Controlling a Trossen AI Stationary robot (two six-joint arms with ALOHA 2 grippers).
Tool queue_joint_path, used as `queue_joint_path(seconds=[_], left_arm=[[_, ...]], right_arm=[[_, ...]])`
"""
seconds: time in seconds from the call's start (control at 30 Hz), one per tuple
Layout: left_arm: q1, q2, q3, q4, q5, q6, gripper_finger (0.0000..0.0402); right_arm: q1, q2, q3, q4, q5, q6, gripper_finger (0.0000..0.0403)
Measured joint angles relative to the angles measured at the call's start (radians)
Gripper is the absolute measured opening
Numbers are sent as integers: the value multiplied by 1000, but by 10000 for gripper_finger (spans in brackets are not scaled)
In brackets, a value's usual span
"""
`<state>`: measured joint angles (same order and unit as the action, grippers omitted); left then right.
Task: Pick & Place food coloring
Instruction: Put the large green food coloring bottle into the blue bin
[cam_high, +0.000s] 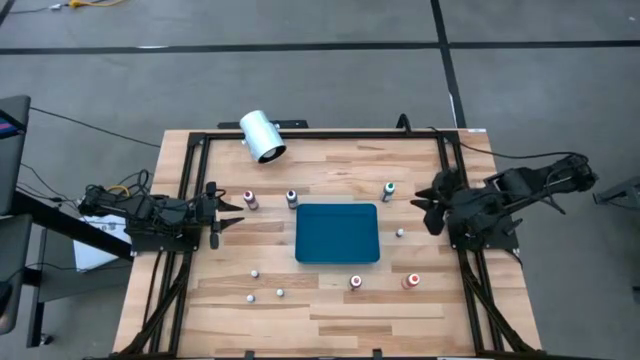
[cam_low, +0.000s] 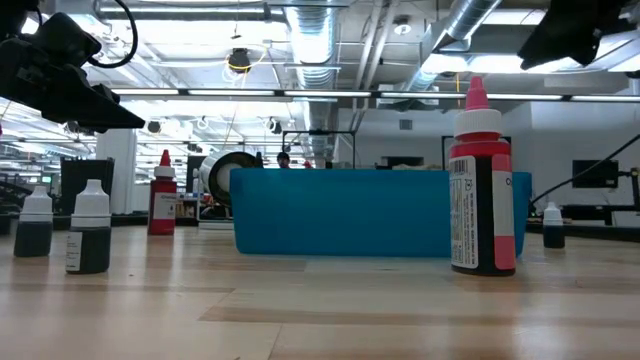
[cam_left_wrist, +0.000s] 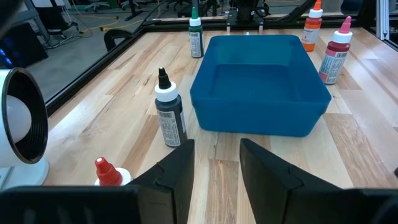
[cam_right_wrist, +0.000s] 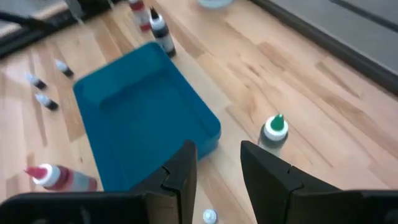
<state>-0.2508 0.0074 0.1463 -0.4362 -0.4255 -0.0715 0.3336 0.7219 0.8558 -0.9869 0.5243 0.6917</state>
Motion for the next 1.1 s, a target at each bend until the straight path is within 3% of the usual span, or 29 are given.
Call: queue_joint_path(seconds=[0.23, 0.4, 0.83, 0.97, 1.1], left_arm=[[0, 0, 0, 0, 0, 0, 122], [0, 0, 0, 0, 0, 0, 122], [0, 0, 0, 0, 0, 0, 122], [0, 0, 0, 0, 0, 0, 122], [0, 0, 0, 0, 0, 0, 122]], right_arm=[[-88, 98, 0, -9, -17, -11, 113], [-190, 153, 0, -9, -107, -47, 118], [-454, 288, 0, 11, -205, -272, 236], [-538, 339, 0, 40, -312, -342, 245], [-601, 407, 0, 63, -352, -415, 245]])
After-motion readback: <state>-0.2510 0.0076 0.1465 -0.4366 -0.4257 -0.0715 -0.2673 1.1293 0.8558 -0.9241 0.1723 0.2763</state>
